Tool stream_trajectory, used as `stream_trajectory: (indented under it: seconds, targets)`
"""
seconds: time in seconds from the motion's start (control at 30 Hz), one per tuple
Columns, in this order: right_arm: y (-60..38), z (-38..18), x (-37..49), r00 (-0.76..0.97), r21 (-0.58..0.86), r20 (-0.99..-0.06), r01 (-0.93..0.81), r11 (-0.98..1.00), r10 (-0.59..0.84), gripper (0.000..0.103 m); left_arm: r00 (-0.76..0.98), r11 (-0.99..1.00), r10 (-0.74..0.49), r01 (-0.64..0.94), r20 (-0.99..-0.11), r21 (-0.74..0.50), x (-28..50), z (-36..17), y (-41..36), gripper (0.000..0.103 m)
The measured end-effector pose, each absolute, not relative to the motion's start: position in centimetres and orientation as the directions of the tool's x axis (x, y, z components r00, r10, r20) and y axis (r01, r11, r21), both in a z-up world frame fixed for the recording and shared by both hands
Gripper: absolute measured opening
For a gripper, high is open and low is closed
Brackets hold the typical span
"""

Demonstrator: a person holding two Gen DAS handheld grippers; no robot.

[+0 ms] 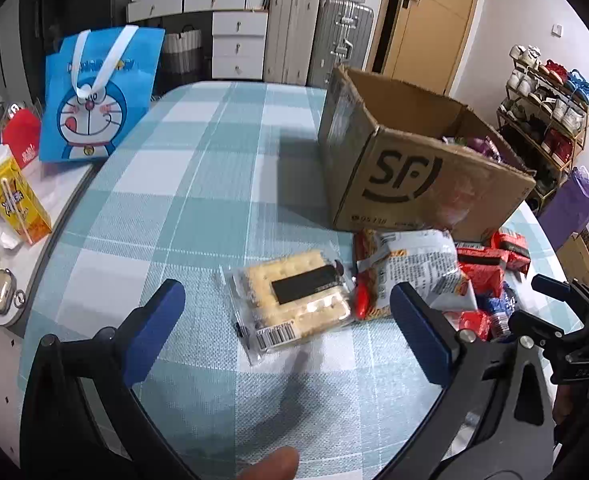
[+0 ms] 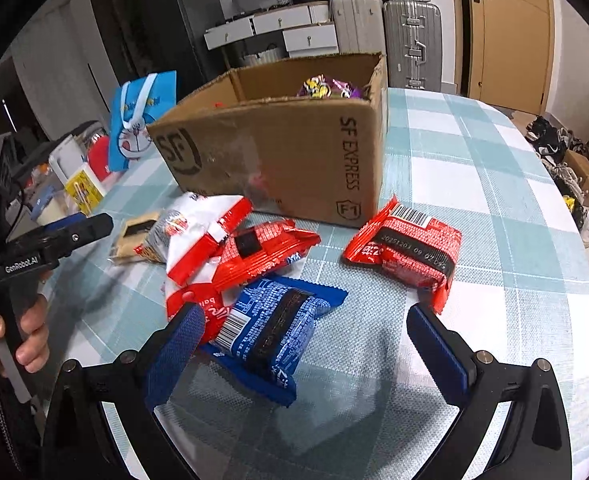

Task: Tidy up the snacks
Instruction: 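Open both tools and withdraw them toward the remaining snacks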

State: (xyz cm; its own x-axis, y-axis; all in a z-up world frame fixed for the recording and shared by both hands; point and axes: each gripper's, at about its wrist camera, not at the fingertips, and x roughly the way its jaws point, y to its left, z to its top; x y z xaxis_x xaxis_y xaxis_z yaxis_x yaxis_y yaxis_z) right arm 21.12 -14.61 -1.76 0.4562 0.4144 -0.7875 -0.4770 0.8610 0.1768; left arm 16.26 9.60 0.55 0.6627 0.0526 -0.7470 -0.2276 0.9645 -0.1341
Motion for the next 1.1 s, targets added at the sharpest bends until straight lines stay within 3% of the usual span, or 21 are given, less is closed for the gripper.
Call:
stream_trajectory:
  seconds: [1.1]
  targets:
    - [-14.8, -3.4, 21.4, 0.491, 0.072, -0.815, -0.441, 0.895, 0.308, 0.102, 0.569, 0.95, 0.037, -0.274, -0.822, -0.147, 20.5, -3.5, 10.9, 0.102]
